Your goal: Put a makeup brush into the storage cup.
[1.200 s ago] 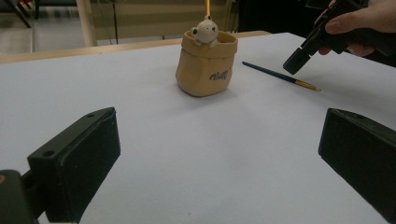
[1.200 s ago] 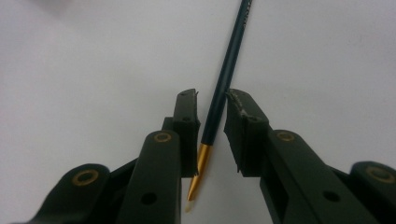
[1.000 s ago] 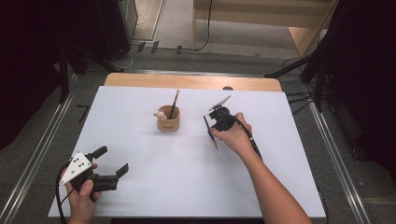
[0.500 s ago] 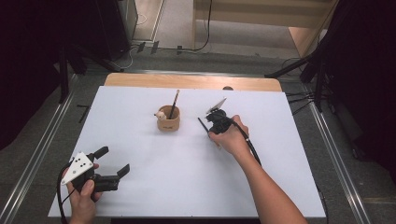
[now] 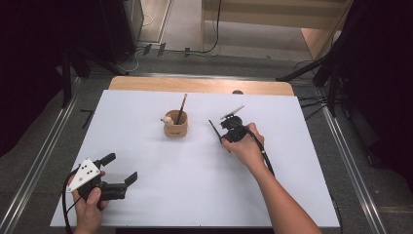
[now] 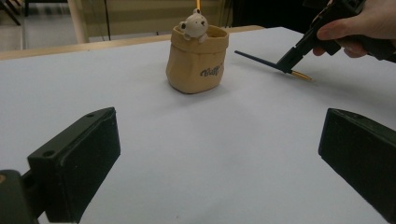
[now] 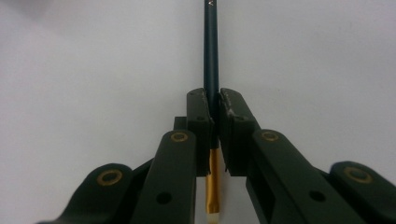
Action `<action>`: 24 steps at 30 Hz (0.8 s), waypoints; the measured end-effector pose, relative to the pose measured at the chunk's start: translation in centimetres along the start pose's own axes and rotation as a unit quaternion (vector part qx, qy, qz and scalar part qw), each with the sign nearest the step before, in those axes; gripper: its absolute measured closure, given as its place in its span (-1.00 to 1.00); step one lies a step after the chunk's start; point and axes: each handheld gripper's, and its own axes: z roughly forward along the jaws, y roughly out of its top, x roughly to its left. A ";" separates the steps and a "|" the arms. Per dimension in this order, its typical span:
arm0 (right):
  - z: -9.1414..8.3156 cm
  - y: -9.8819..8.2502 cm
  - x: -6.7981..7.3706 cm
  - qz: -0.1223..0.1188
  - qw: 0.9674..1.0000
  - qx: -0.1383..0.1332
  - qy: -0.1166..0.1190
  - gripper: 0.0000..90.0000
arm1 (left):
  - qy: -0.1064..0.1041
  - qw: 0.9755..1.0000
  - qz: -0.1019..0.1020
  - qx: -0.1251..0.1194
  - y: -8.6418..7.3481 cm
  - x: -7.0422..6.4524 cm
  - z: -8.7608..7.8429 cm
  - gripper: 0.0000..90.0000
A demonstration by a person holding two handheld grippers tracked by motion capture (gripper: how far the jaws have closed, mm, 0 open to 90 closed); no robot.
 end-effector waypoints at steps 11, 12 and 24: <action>-2.3 -2.1 -1.2 0.015 0.997 -0.074 0.024 0.89 | -0.005 1.000 0.001 0.003 0.0 -0.4 0.8 -1.00; -2.5 -2.2 -1.3 0.013 0.996 -0.080 0.024 0.89 | -0.005 1.000 0.002 0.005 0.1 -0.4 0.9 -1.00; -5.0 -4.2 -1.9 0.024 0.986 -0.158 0.040 0.89 | -0.018 1.000 0.008 -0.005 1.6 -1.5 2.6 -1.00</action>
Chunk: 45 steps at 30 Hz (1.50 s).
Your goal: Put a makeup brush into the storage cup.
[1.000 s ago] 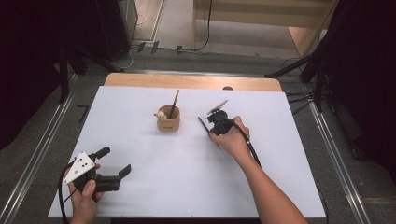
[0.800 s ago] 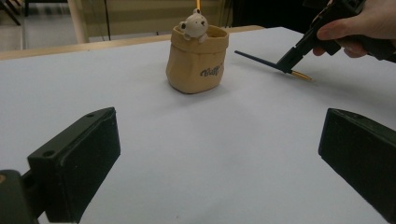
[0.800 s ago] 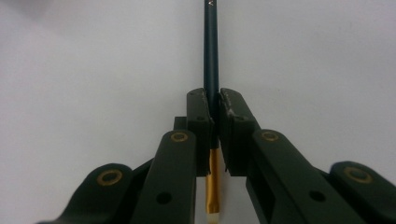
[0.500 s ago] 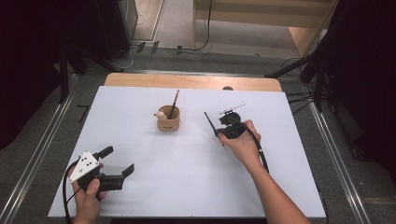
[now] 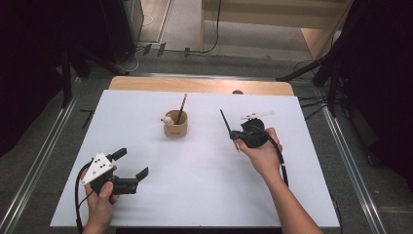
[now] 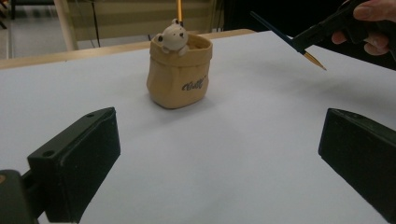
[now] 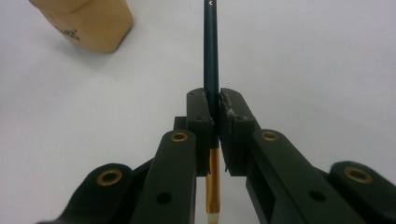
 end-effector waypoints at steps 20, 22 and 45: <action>-4.0 -3.0 -0.4 -0.007 0.993 -0.119 0.018 0.88 | -0.026 0.999 0.034 -0.001 2.6 -2.8 3.3 -1.00; -4.3 -3.3 -0.3 -0.010 0.992 -0.126 0.021 0.89 | -0.031 0.999 0.035 -0.003 2.9 -3.2 3.7 -1.00; -6.1 -6.5 1.8 -0.054 0.983 -0.172 0.043 0.88 | -0.074 0.996 0.050 -0.012 5.1 -5.1 5.9 -1.00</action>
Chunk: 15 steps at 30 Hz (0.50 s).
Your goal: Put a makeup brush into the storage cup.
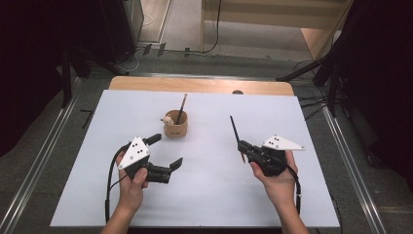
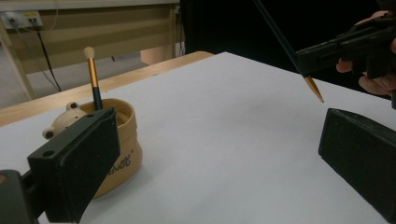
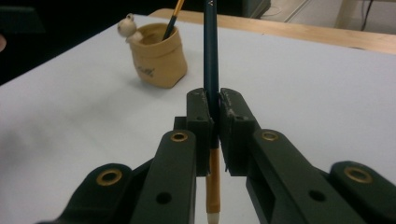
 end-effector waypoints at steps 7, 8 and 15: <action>-0.3 -0.2 1.2 -0.021 1.000 -0.011 0.016 0.88 | -0.020 1.000 -0.003 -0.002 0.3 -0.1 0.2 -1.00; -0.4 -0.2 1.4 -0.024 1.000 -0.011 0.016 0.88 | -0.022 1.000 -0.002 -0.001 0.3 -0.2 0.2 -1.00; -0.1 -0.4 1.9 -0.032 0.999 -0.008 0.027 0.88 | -0.036 0.999 0.001 0.003 0.3 -0.4 0.4 -1.00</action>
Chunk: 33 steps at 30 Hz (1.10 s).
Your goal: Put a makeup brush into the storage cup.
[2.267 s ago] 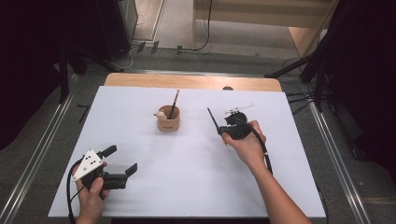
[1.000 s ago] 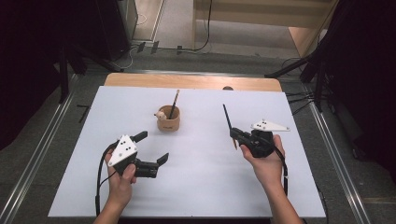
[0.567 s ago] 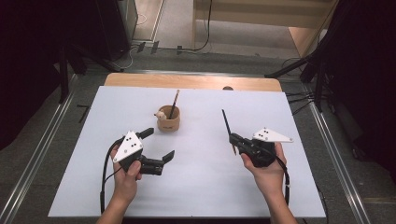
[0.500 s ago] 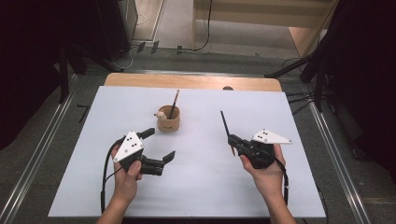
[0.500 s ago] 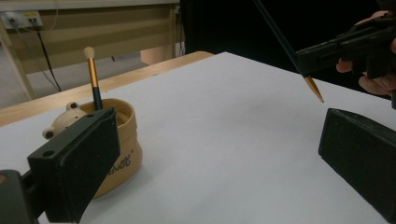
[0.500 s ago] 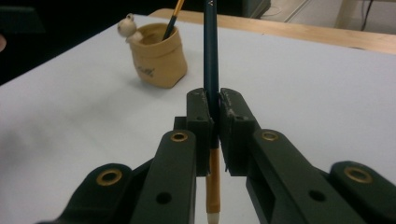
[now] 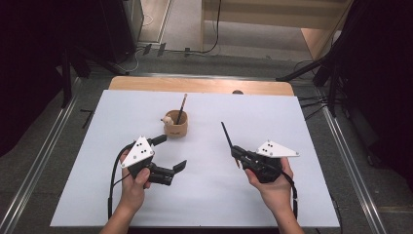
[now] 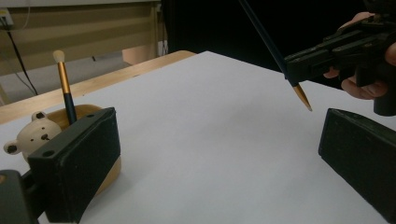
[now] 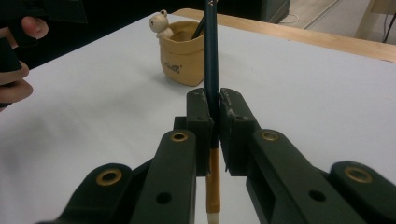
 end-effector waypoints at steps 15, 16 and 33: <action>0.8 -0.1 1.6 -0.043 0.999 0.009 0.024 0.88 | -0.035 0.999 -0.001 0.016 0.2 -0.4 0.3 -1.00; 0.8 -0.1 1.7 -0.046 0.999 0.009 0.024 0.88 | -0.038 0.999 -0.002 0.018 0.2 -0.4 0.4 -1.00; 1.6 -0.3 3.2 -0.084 0.995 0.018 0.053 0.88 | -0.065 0.997 -0.003 0.031 0.1 -0.6 0.9 -1.00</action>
